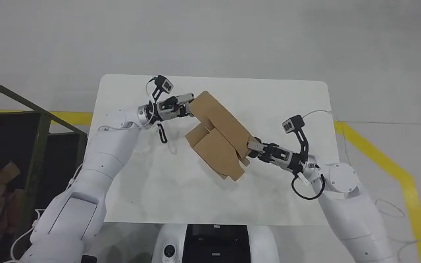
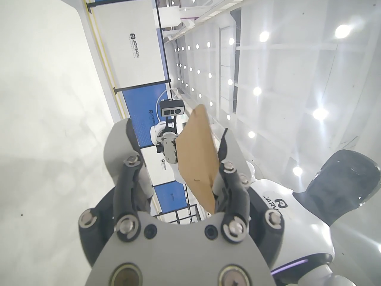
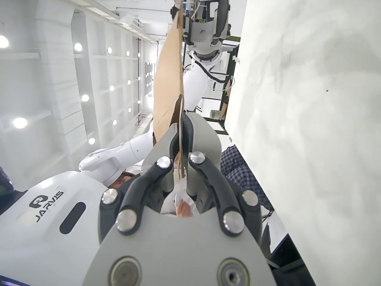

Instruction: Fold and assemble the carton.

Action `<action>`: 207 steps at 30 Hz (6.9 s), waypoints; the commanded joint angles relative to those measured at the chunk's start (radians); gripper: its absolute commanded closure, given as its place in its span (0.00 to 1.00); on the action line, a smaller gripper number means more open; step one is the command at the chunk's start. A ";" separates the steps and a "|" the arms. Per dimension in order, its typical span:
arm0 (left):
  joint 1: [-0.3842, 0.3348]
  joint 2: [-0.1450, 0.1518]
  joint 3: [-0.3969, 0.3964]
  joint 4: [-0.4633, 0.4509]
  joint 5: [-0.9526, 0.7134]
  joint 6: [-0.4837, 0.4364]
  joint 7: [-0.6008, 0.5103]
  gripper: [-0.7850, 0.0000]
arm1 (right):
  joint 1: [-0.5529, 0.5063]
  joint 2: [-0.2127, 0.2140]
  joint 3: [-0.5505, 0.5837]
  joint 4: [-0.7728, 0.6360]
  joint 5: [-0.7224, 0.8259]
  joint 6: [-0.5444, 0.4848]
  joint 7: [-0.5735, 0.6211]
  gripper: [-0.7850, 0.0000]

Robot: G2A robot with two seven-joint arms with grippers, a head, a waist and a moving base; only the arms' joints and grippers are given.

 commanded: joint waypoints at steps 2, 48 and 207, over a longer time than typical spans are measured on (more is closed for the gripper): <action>0.005 0.005 -0.019 0.001 0.003 -0.002 0.011 0.00 | -0.024 0.005 0.027 -0.042 -0.058 0.012 -0.051 1.00; 0.140 0.001 -0.017 -0.229 0.040 0.101 0.053 0.14 | -0.203 -0.003 -0.013 -0.309 -0.371 0.274 -0.479 1.00; 0.001 0.232 0.187 -0.184 0.092 -0.082 0.072 0.00 | 0.090 -0.004 0.025 0.002 0.030 0.285 -0.270 1.00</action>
